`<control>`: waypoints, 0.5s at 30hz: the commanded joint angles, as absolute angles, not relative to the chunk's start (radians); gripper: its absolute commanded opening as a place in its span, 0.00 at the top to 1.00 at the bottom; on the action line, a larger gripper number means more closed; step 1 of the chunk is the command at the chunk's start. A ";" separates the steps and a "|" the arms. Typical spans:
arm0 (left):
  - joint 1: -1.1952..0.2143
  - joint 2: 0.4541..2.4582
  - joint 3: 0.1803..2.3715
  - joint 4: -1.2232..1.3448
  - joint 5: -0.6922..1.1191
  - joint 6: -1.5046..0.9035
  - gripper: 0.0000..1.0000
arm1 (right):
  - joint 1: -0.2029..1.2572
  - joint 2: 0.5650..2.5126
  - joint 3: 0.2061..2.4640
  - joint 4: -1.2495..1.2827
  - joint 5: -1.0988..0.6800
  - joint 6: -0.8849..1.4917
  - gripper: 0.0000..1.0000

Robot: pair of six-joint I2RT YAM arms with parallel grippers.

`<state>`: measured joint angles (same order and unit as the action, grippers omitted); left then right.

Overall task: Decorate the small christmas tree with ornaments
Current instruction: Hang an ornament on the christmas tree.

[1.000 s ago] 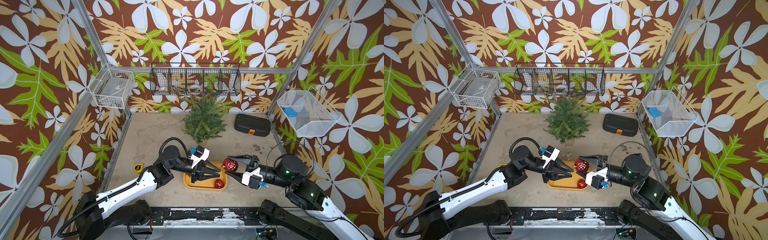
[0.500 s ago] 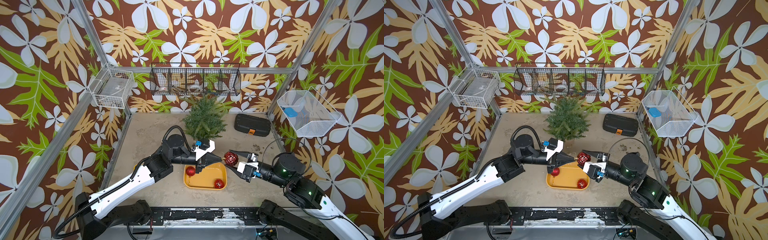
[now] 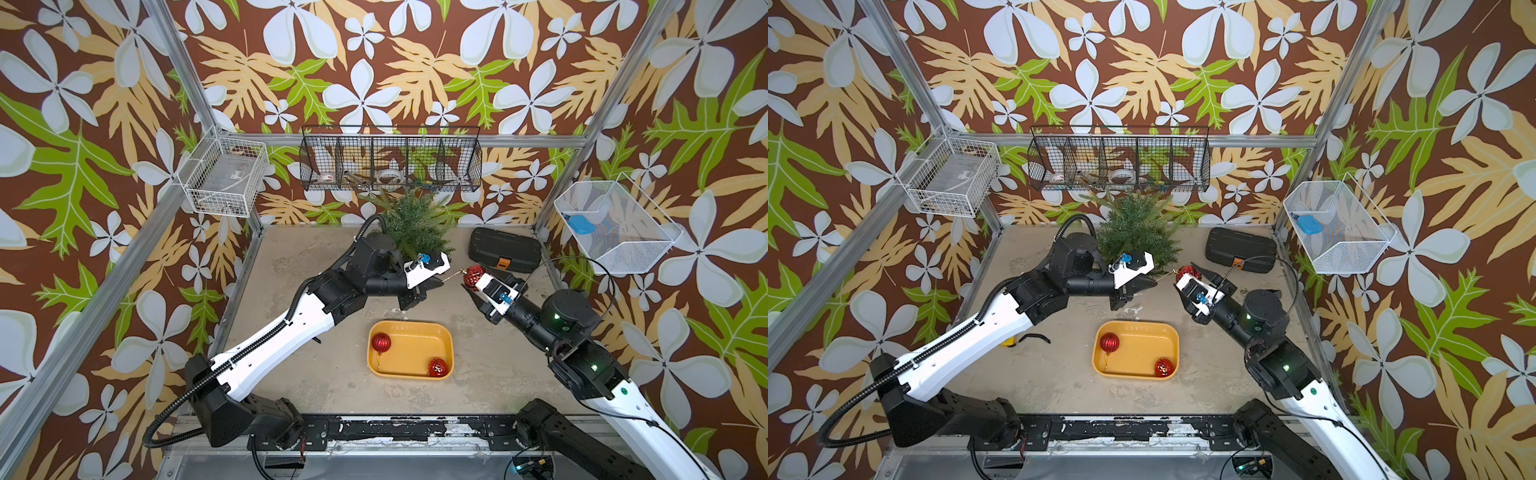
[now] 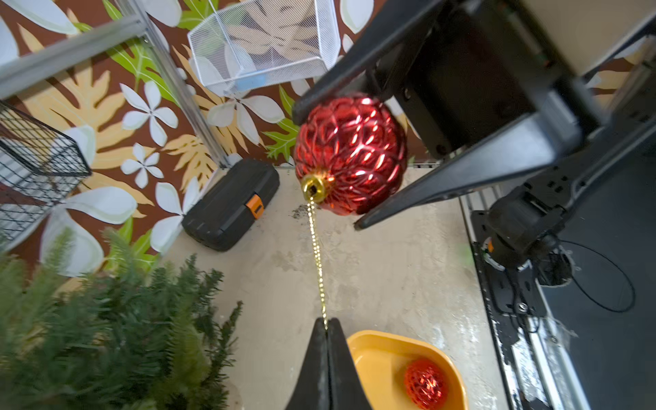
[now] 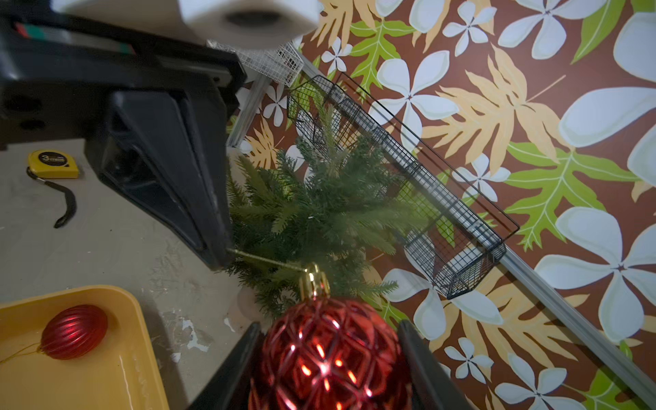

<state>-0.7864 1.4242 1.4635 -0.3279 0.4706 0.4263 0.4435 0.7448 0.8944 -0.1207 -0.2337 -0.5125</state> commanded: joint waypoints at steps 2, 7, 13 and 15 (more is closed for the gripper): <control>-0.754 1.484 1.545 -0.366 0.445 0.463 1.00 | 0.274 0.815 0.925 0.022 -0.500 -0.382 0.79; -0.739 1.601 1.697 -0.395 0.426 0.479 1.00 | 0.253 0.907 0.943 0.118 -0.578 -0.360 0.79; -0.704 1.743 1.913 -0.456 0.410 0.475 1.00 | 0.223 1.013 0.960 0.215 -0.586 -0.322 0.79; -0.704 1.775 1.973 -0.469 0.386 0.490 1.00 | 0.199 1.048 0.967 0.245 -0.635 -0.301 0.80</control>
<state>-0.7055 1.7527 1.9190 -0.4389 0.4099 0.4725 0.2161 1.0199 0.9535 0.1547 -0.5758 -0.3481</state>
